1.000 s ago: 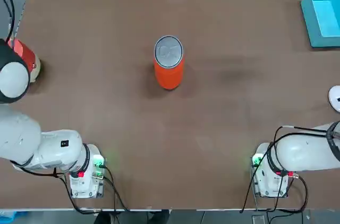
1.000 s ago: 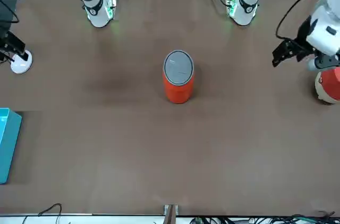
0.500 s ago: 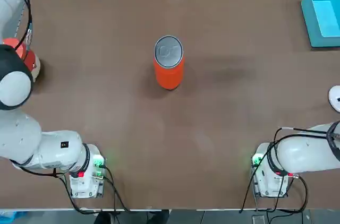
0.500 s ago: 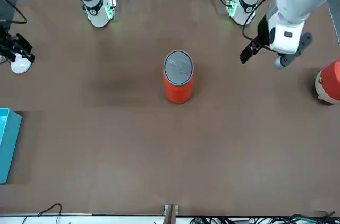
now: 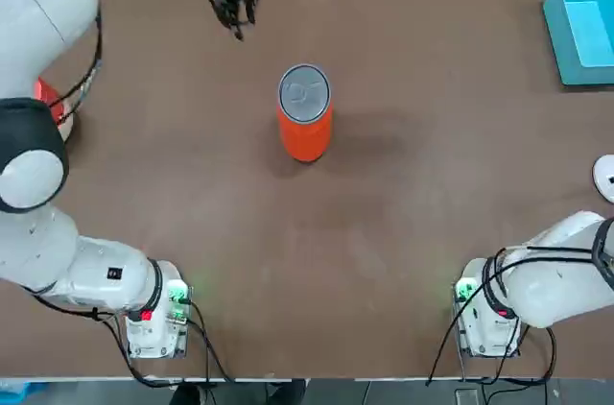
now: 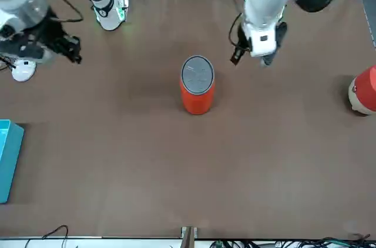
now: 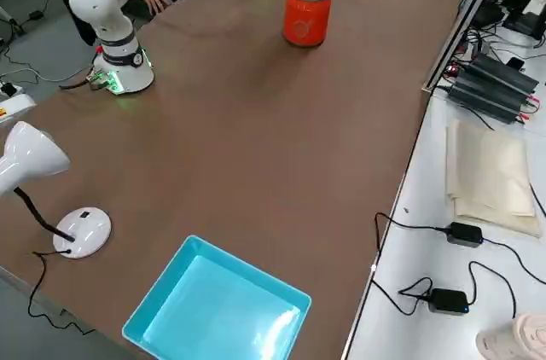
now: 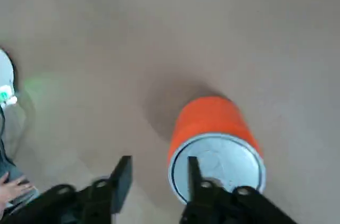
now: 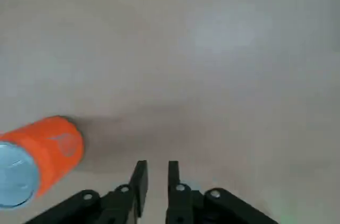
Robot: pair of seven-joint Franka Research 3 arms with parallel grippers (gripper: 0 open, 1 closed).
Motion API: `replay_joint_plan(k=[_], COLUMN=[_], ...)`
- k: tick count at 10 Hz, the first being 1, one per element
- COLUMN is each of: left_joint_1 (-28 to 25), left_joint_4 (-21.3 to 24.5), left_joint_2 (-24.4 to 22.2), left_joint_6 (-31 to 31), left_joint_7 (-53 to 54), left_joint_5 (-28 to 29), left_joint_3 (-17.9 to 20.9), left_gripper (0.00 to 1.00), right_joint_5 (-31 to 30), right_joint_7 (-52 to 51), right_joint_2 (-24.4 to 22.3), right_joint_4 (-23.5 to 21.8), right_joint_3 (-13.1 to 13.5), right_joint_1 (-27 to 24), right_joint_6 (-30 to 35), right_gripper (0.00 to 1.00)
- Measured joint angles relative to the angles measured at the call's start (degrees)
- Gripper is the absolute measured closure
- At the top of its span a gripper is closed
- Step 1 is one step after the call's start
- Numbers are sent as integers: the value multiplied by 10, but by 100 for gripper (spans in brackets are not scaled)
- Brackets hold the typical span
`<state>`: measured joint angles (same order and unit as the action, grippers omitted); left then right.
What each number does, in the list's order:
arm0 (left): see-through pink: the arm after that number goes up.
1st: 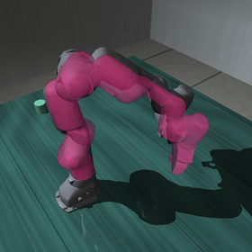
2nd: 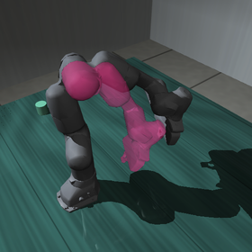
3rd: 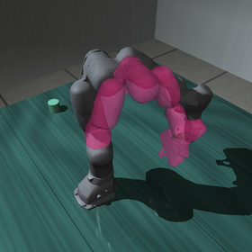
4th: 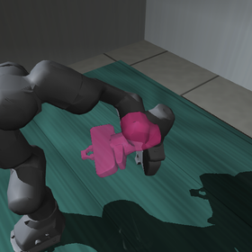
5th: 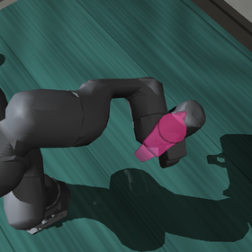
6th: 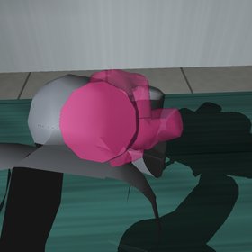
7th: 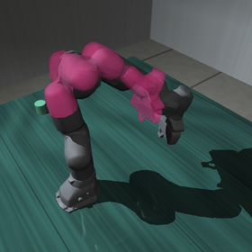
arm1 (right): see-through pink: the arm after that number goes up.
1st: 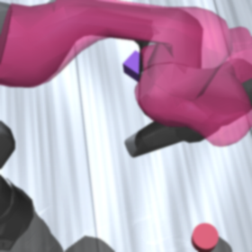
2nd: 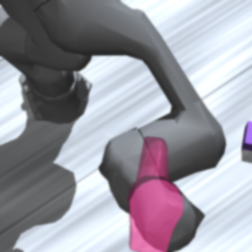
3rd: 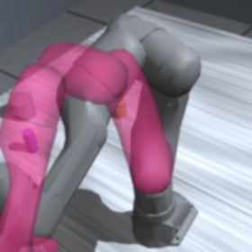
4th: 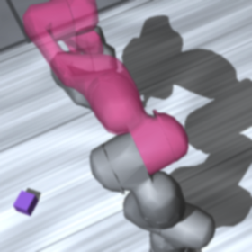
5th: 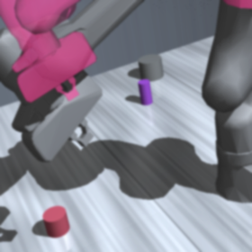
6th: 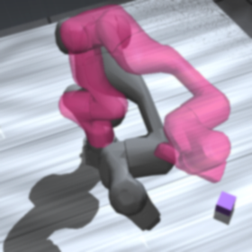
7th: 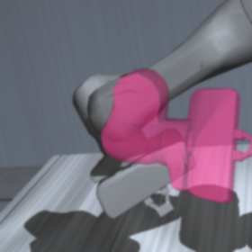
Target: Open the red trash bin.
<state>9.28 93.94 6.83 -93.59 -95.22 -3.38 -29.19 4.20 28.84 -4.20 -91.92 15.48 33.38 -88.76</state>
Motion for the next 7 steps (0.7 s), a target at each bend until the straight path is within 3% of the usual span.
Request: replay_joint_plan(k=[2, 3, 7], left_joint_1=[6, 3, 1], left_joint_4=[59, 84, 155], left_joint_2=[2, 2, 3], left_joint_6=[-78, -118, -238], left_joint_7=[-83, -117, -200], left_joint_5=[-4, -9, -19], left_joint_3=[-3, -2, -1], left_gripper=[90, 98, 99], right_joint_5=[35, 39, 40], right_joint_7=[32, 62, 219], right_joint_2=[1, 3, 31], right_joint_4=[-5, -13, -74], right_joint_3=[1, 1, 0], right_joint_1=[30, 53, 175], right_joint_6=[-4, -20, -150], right_gripper=[96, 97, 99])
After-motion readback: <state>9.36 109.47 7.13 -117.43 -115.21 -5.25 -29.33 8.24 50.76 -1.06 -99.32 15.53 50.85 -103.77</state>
